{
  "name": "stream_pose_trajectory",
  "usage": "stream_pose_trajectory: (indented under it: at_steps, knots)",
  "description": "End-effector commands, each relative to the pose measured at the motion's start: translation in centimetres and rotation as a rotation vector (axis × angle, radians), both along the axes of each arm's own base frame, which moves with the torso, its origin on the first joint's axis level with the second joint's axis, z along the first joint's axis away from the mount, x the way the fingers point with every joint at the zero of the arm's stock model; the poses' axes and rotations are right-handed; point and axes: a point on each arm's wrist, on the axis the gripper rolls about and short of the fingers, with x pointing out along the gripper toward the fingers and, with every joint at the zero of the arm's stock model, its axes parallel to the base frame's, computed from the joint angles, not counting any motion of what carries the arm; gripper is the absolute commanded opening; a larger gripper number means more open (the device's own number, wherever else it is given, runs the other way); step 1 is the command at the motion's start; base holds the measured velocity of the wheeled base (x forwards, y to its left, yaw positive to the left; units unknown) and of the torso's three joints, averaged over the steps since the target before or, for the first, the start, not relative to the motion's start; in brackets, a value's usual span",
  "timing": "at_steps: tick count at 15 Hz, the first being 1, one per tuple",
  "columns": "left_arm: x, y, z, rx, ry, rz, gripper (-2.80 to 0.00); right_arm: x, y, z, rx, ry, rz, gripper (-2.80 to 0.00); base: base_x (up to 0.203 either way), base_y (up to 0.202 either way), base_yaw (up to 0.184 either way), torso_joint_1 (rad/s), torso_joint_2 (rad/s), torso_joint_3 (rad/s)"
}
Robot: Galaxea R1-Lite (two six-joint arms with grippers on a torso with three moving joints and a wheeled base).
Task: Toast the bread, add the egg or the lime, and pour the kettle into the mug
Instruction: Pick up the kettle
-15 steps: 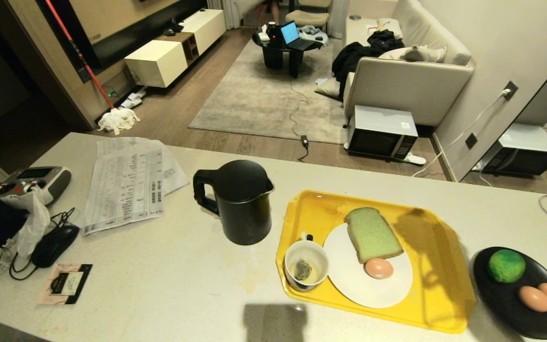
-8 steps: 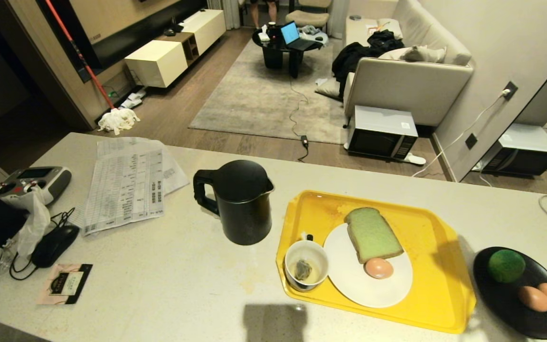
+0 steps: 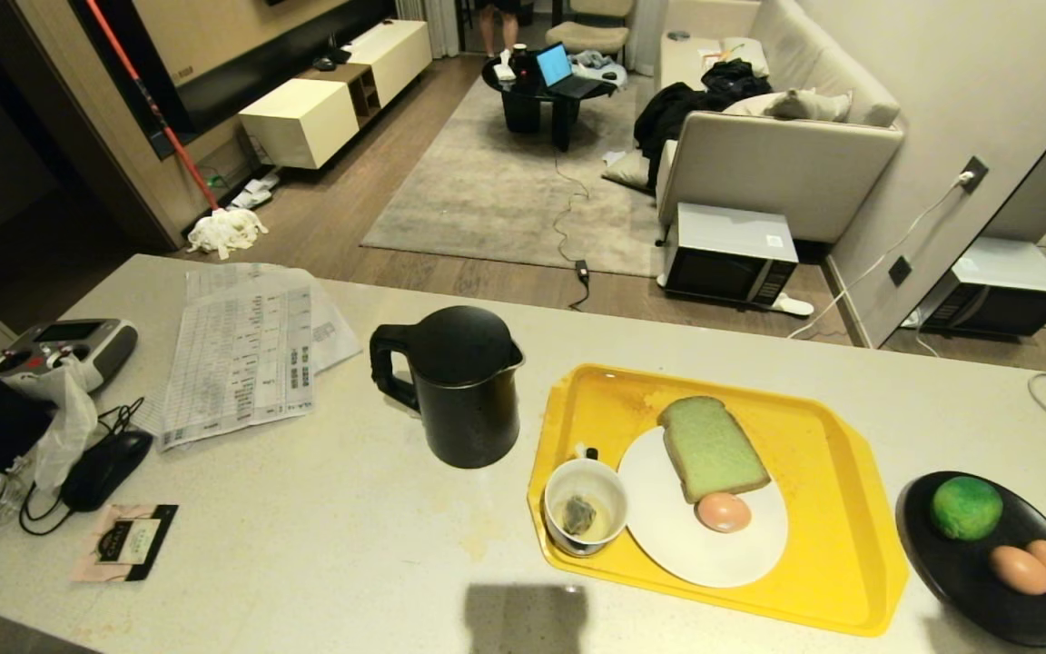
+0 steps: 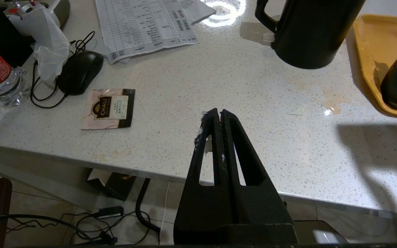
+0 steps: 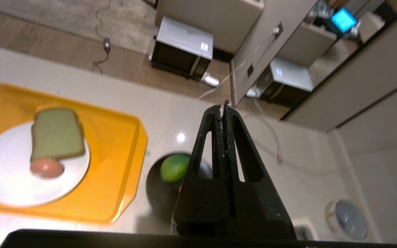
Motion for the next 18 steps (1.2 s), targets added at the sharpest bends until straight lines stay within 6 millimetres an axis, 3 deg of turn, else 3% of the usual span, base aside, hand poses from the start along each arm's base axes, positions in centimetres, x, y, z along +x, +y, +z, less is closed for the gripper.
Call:
stream_pose_trajectory:
  at_steps: [1, 12, 18]
  knots:
    - [0.0, 0.0, 0.0, 0.0, 0.0, 0.0, -2.8, -1.6, 0.1, -4.1, 0.04, -0.001, -0.017, -2.8, 0.0, 0.0, 0.0, 0.0, 0.0, 0.0]
    - [0.0, 0.0, 0.0, 0.0, 0.0, 0.0, -2.8, 2.5, 0.1, -20.4, 0.044, 0.045, 0.031, -2.8, 0.0, 0.0, 0.0, 0.0, 0.0, 0.0]
    - [0.0, 0.0, 0.0, 0.0, 0.0, 0.0, -2.8, 2.7, 0.6, -21.4, 0.099, 0.071, 0.245, -2.8, 0.0, 0.0, 0.0, 0.0, 0.0, 0.0]
